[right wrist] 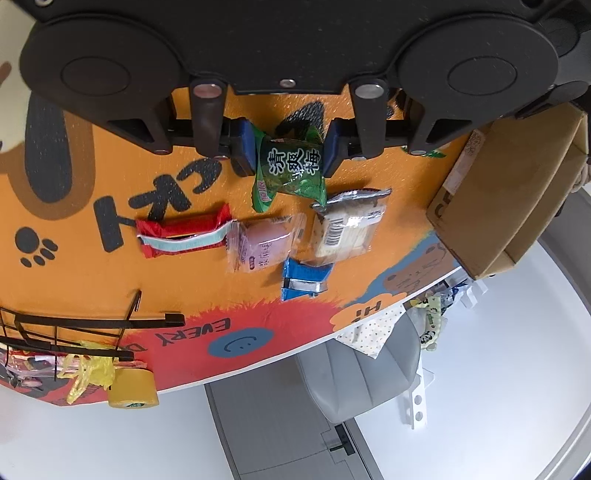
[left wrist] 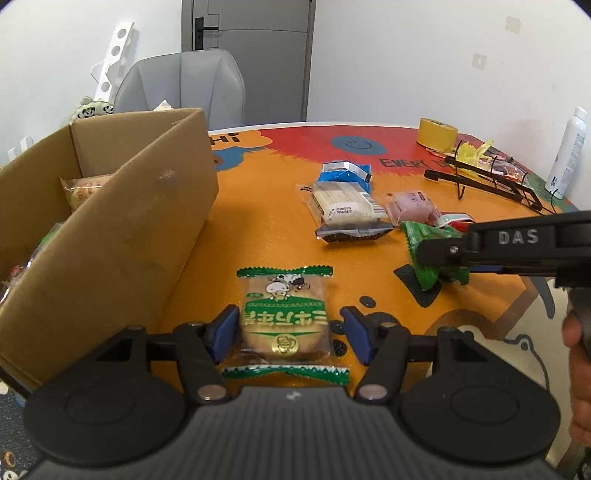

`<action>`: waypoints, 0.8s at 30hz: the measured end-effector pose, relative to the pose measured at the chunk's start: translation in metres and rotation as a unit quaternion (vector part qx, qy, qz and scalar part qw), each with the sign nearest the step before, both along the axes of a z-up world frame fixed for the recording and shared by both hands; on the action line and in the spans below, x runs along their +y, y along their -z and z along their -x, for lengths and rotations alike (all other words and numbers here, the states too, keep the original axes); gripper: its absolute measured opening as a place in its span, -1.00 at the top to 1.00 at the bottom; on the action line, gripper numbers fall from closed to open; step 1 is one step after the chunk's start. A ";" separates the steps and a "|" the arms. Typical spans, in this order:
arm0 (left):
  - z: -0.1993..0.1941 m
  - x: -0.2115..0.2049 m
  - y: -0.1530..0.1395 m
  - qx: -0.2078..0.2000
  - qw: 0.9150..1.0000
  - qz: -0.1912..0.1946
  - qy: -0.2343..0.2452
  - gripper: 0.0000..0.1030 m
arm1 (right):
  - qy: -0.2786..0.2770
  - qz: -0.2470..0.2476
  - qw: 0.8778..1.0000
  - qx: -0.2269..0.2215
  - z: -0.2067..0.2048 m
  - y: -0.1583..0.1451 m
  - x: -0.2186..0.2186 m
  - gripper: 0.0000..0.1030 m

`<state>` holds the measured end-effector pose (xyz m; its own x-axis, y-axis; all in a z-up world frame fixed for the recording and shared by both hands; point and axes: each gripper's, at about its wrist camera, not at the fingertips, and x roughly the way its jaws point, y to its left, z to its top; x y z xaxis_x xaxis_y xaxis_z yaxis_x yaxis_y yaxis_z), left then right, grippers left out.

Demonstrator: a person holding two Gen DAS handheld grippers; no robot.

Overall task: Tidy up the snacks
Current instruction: 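Grasp the green-printed biscuit pack with the left tool while the right grasps the green candy, then carry the biscuit pack and green candy with both tools over the box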

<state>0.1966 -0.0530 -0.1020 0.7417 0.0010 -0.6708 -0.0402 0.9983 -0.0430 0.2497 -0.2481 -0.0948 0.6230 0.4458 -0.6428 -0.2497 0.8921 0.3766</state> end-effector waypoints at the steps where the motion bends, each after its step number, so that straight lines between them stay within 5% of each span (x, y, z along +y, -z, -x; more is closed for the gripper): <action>1: 0.000 0.000 -0.001 0.001 1.000 0.000 0.000 0.05 | 0.000 -0.001 1.000 -0.001 0.001 -0.001 0.000 0.32; 4: 0.001 0.005 -0.006 0.004 1.000 0.029 0.007 0.08 | -0.001 -0.004 1.000 -0.004 0.006 -0.006 -0.001 0.32; 24: 0.030 0.013 -0.083 -0.081 0.996 0.026 -0.001 0.08 | -0.006 -0.027 0.998 -0.050 0.031 -0.057 0.004 0.32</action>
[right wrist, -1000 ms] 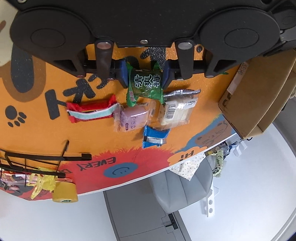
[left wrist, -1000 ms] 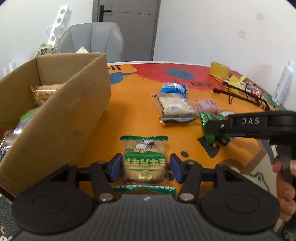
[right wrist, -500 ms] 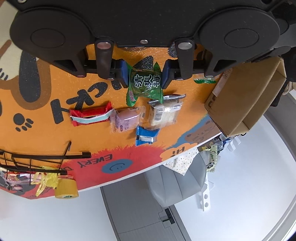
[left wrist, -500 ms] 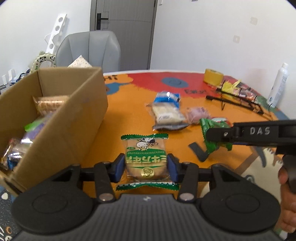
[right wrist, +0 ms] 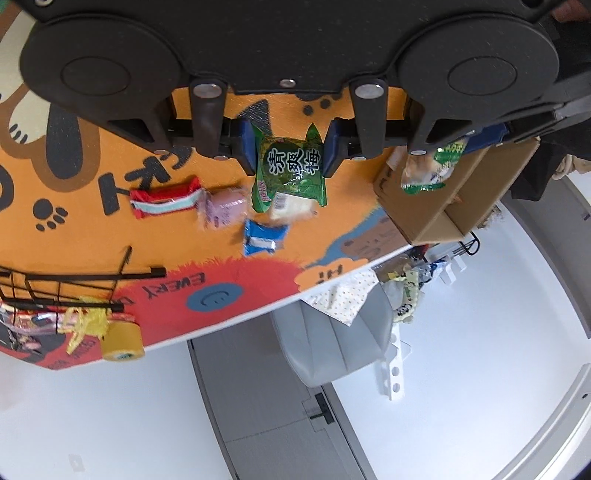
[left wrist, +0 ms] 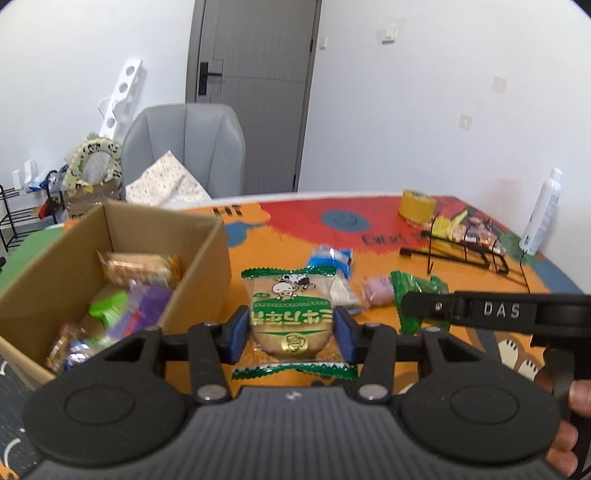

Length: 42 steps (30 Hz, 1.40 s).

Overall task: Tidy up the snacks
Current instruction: 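Carry the biscuit pack and green candy with both tools over the box, then open both tools to drop the biscuit pack and green candy into the box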

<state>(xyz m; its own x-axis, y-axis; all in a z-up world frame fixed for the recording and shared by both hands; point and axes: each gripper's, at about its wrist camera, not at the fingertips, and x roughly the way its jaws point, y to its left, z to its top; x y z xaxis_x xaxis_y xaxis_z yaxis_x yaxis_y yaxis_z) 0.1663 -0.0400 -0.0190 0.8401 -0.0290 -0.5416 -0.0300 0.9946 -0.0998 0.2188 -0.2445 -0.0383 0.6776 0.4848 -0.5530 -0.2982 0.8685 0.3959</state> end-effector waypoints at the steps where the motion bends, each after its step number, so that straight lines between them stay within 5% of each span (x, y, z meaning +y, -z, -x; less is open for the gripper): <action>1: 0.001 0.002 -0.003 -0.003 1.000 -0.001 -0.002 0.08 | -0.002 -0.001 1.000 -0.003 0.001 -0.003 0.001 0.32; 26: 0.021 0.105 -0.074 -0.073 0.993 0.005 -0.095 0.08 | -0.051 -0.011 0.997 -0.050 -0.003 -0.053 0.055 0.32; 37: 0.015 0.142 -0.056 -0.044 0.991 0.014 -0.125 0.07 | -0.078 -0.010 0.996 -0.051 -0.009 -0.059 0.091 0.32; 42: 0.017 0.149 -0.048 -0.043 0.990 0.016 -0.137 -0.19 | -0.088 -0.010 0.995 -0.051 -0.009 -0.060 0.104 0.32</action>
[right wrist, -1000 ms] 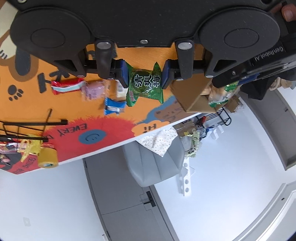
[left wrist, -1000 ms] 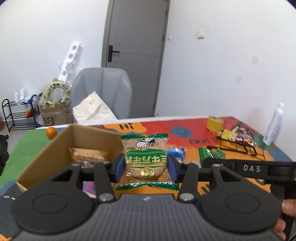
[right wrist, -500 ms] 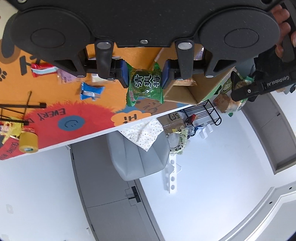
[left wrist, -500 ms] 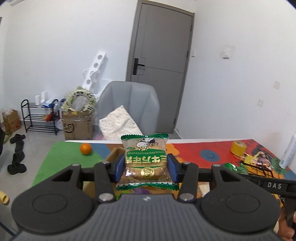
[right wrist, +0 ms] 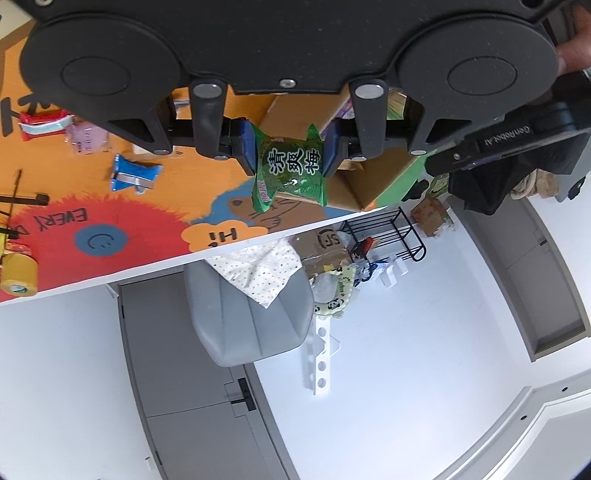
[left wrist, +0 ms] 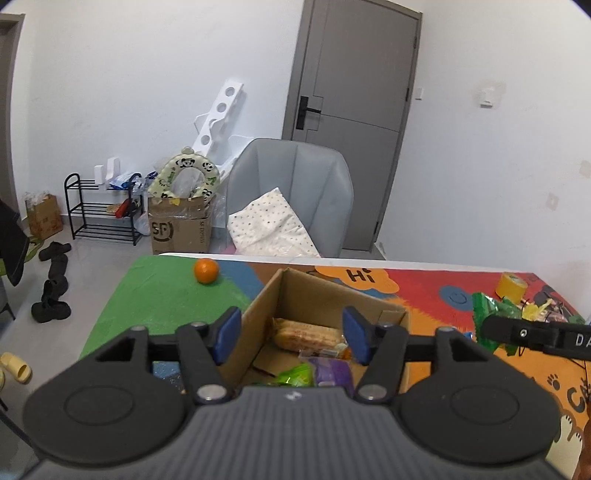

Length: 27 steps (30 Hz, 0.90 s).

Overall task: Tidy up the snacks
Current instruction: 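Open both tools to drop the biscuit pack and green candy into the box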

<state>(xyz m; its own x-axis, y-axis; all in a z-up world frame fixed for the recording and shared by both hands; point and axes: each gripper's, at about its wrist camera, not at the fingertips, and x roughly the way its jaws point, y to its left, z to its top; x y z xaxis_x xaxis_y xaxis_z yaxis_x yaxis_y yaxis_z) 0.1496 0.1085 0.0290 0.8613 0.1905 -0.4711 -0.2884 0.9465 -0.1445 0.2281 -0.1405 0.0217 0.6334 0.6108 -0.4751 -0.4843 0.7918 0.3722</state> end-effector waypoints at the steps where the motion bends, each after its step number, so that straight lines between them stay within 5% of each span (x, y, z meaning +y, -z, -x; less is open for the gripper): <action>1: 0.002 0.001 0.000 -0.003 1.000 0.004 0.000 -0.20 | -0.002 0.000 1.000 0.000 0.000 -0.001 0.003 0.32; 16: 0.040 0.015 -0.002 -0.026 0.999 0.024 -0.018 -0.58 | -0.040 -0.013 0.999 -0.010 -0.011 -0.014 0.051 0.29; 18: 0.043 0.017 -0.002 -0.028 0.999 0.026 -0.023 -0.61 | -0.046 -0.015 0.999 -0.014 -0.012 -0.014 0.056 0.21; 22: 0.048 0.021 -0.002 -0.026 0.999 0.035 -0.030 -0.75 | -0.032 -0.013 0.999 -0.010 -0.014 -0.009 0.056 -0.31; 27: 0.050 0.020 -0.001 -0.025 0.998 0.040 -0.032 -0.83 | -0.024 -0.018 1.000 -0.003 -0.008 -0.006 0.040 -0.32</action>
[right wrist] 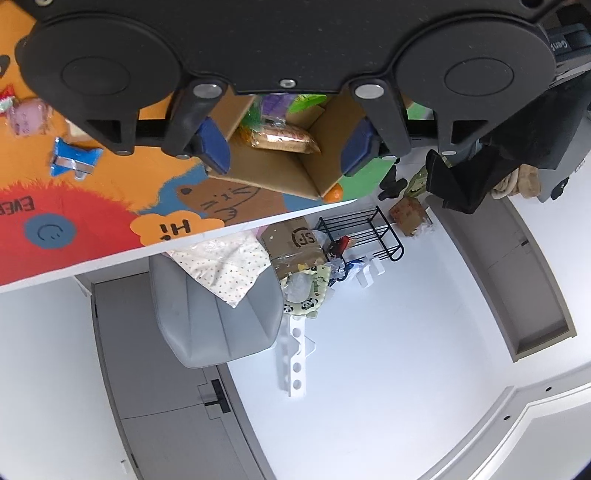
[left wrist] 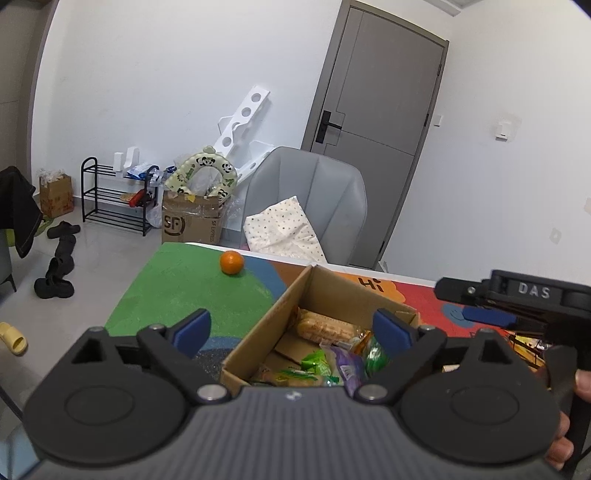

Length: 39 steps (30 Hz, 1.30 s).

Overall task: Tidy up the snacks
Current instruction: 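Open both tools to drop the biscuit pack and green candy into the box, then move both tools back toward the white bread pack and pink snack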

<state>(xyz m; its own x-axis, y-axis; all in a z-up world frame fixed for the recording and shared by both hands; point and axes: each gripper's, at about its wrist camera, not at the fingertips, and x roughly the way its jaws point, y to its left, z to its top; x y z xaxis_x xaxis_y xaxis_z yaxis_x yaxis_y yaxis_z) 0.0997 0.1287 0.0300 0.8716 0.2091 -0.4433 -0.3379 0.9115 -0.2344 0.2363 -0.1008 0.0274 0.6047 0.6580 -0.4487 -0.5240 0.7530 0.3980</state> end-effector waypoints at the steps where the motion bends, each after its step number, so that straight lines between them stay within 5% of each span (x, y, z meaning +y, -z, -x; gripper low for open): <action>1: 0.000 -0.001 0.000 0.000 1.000 0.001 0.000 -0.83 | 0.001 0.000 1.000 -0.001 0.002 0.000 -0.004 -0.35; 15: -0.009 -0.034 0.000 0.007 1.000 0.004 0.012 -0.95 | 0.042 0.008 0.999 0.012 0.019 0.010 -0.072 -1.00; 39: -0.025 -0.122 0.006 0.015 0.993 -0.005 0.116 -0.95 | 0.088 0.037 0.995 0.025 0.033 0.030 -0.161 -1.00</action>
